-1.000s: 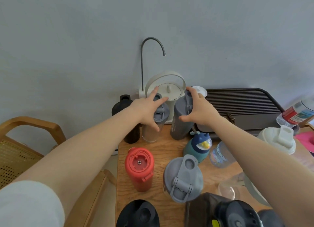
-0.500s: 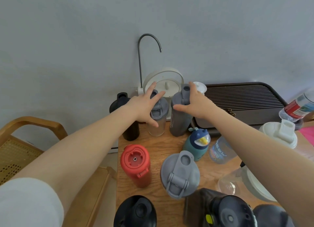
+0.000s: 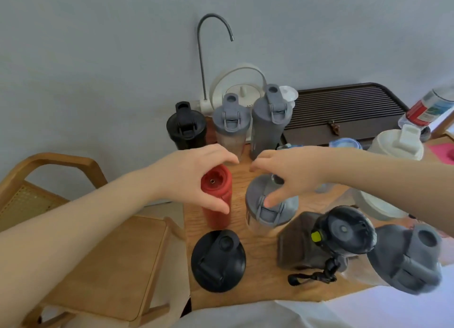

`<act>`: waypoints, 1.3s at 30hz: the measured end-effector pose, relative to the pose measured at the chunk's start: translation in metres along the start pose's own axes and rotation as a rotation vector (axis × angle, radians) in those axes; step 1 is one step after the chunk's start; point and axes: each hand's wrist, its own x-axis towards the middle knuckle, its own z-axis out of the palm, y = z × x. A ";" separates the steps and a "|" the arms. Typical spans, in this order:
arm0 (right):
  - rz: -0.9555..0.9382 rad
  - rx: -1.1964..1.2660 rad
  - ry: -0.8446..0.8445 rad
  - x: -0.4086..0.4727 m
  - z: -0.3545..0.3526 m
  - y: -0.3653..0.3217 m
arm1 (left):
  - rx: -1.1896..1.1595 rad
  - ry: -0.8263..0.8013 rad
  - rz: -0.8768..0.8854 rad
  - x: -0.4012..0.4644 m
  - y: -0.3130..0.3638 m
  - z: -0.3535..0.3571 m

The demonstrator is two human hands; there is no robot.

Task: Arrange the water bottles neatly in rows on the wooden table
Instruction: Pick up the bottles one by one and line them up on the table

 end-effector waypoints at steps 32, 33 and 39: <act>-0.137 -0.279 0.356 0.101 -0.022 0.012 | -0.021 0.192 -0.360 0.014 -0.072 0.000; -0.152 -0.266 0.368 0.101 -0.023 0.012 | -0.033 0.201 -0.358 0.015 -0.073 0.001; -0.079 -0.154 0.471 0.085 -0.021 0.021 | 0.013 0.275 -0.339 0.009 -0.078 0.002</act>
